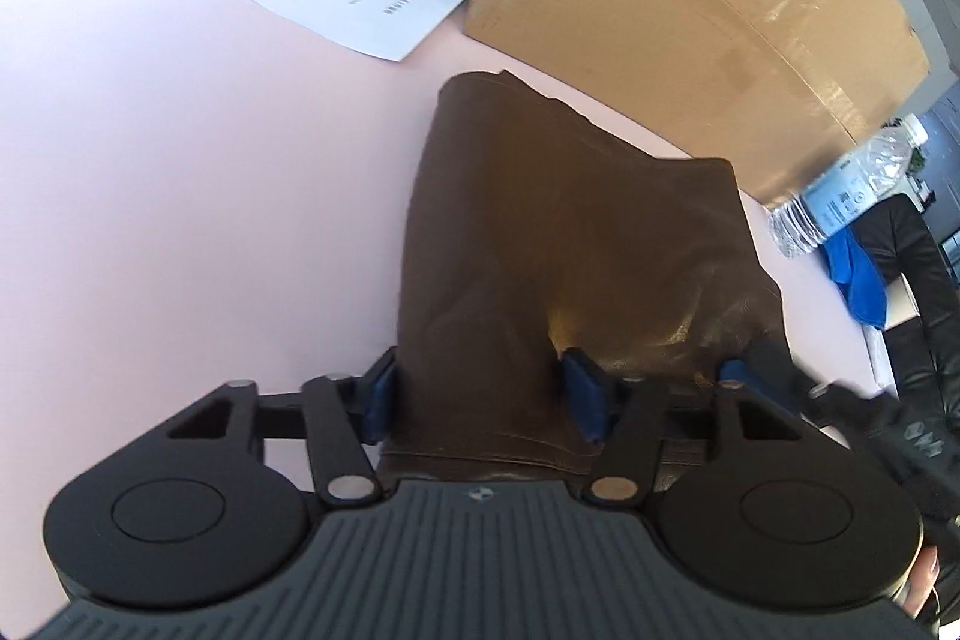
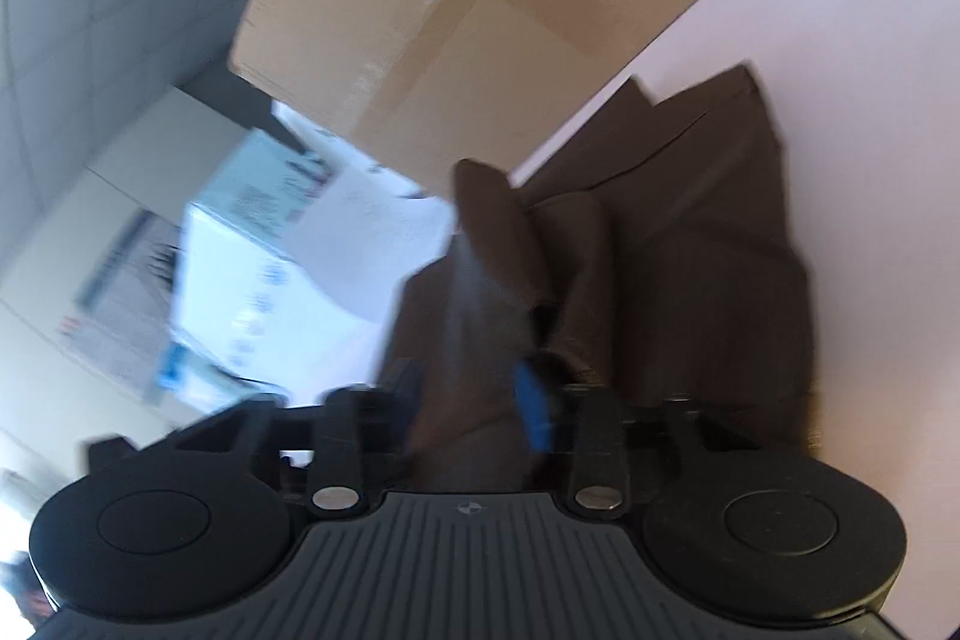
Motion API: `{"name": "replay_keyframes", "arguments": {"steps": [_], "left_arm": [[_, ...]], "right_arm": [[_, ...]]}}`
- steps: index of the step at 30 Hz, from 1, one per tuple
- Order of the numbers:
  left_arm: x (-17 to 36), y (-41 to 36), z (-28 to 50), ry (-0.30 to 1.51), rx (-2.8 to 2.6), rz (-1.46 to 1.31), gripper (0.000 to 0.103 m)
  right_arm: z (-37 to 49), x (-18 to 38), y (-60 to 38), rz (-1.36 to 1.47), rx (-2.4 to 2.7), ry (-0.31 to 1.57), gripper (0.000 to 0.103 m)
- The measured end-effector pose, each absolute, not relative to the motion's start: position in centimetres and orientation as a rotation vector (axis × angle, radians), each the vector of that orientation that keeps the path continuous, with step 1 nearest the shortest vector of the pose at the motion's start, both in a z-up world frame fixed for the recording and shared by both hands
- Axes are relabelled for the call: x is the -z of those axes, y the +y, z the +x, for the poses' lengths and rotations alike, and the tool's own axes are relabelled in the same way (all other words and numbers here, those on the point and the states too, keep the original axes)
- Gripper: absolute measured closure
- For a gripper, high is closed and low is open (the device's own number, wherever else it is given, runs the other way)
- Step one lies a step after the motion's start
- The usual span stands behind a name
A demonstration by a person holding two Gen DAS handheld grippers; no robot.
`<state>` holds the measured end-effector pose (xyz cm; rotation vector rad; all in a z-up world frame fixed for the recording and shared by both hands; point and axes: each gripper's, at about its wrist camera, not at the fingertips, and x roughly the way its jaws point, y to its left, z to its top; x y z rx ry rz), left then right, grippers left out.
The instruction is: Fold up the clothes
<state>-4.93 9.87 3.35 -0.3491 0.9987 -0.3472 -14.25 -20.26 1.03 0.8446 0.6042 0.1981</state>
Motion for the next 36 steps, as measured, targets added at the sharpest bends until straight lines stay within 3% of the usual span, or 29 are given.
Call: {"name": "replay_keyframes", "arguments": {"steps": [2,6,12,22,29,36], "left_arm": [[-3.5,9.9,-5.0,1.001,0.325,-0.358,0.062],[-3.8,9.6,-5.2,0.993,0.286,-0.336,0.066],[-4.3,9.4,-5.0,0.96,0.245,-0.268,0.069],[-8.8,10.7,-6.9,0.778,0.126,-0.211,0.076],[-11.1,4.9,-8.4,0.631,0.136,-0.078,0.077],[-11.5,-1.1,-10.3,0.54,0.211,0.026,0.077]], "right_arm": [[-14.3,-1.0,-19.6,0.793,-0.165,0.645,0.102],[-14.7,-1.8,-17.9,0.611,-0.12,0.633,0.102],[-13.3,-0.4,-17.2,0.563,-0.212,0.657,0.102],[-9.6,1.6,-15.5,0.713,-0.405,0.706,0.103],[-10.0,0.9,-13.9,0.605,-0.42,0.663,0.103],[-9.4,1.7,-15.5,0.737,-0.471,0.702,0.103]]}}
